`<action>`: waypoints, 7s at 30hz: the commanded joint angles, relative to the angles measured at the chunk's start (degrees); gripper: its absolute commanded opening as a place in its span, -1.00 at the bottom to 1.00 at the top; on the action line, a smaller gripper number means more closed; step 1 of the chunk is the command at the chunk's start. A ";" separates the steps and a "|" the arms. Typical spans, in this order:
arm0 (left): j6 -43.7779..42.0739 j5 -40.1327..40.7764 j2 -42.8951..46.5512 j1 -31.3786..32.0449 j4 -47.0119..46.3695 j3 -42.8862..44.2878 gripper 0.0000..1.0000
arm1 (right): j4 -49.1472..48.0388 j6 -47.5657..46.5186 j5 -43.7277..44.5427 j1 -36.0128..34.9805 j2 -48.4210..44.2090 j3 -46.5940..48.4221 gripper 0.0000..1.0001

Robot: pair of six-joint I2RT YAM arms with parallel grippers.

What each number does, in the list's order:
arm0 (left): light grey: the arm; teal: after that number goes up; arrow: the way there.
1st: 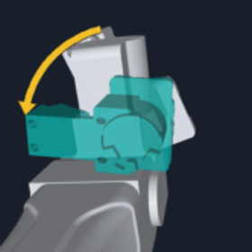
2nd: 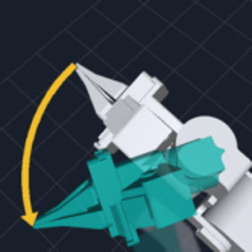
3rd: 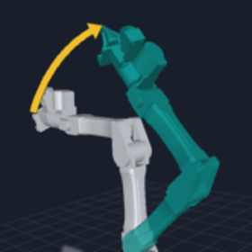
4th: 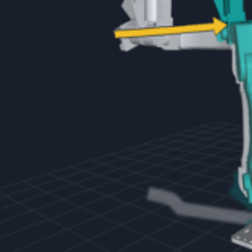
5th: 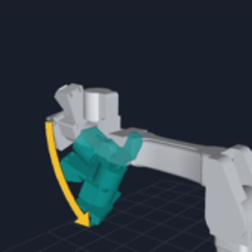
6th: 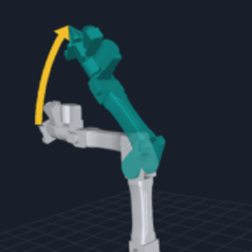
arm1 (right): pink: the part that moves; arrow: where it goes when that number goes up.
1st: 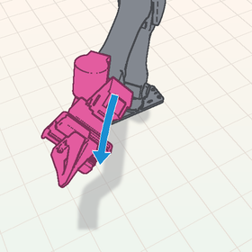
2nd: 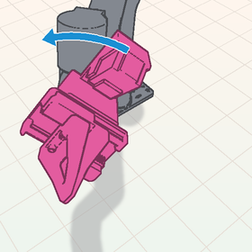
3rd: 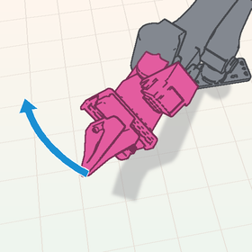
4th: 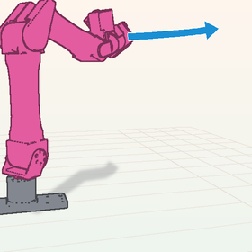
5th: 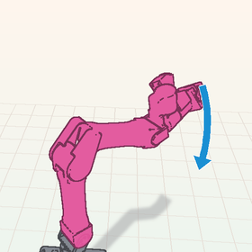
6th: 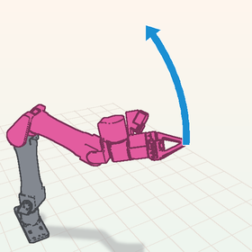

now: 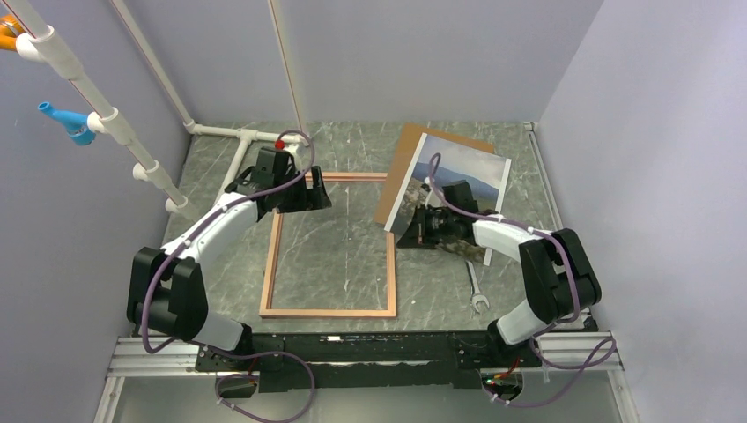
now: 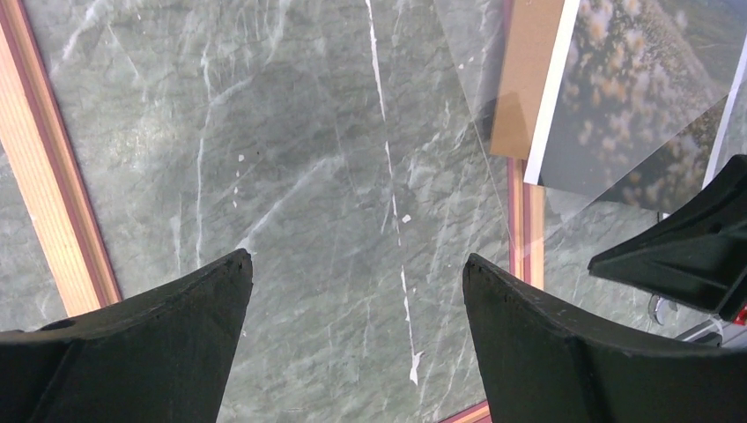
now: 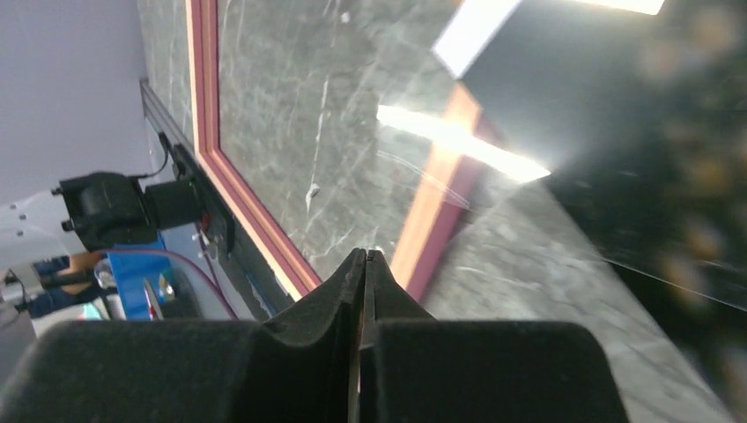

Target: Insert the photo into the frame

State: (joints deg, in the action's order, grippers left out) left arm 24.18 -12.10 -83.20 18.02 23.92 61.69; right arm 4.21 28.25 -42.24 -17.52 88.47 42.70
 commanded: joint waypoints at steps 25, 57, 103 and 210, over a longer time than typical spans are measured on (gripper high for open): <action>27.93 -29.44 -23.90 0.64 -43.64 -2.89 0.62 | -3.00 8.60 3.17 19.43 -19.19 -11.61 0.16; 36.64 -31.00 -37.48 1.91 -65.82 0.78 -0.93 | 3.26 6.08 4.35 22.81 -24.55 -10.12 0.17; 18.67 -19.39 9.39 -1.69 -28.18 -32.29 -1.00 | 6.98 2.63 13.17 8.20 0.80 22.78 0.87; 12.34 -20.25 18.77 -1.59 -17.77 -39.88 -1.00 | 56.53 -2.70 51.27 -13.58 47.34 78.40 -0.95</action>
State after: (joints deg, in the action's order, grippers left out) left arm 38.13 -31.70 -64.34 16.36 6.72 22.48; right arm 58.11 25.69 3.75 -31.44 138.04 121.54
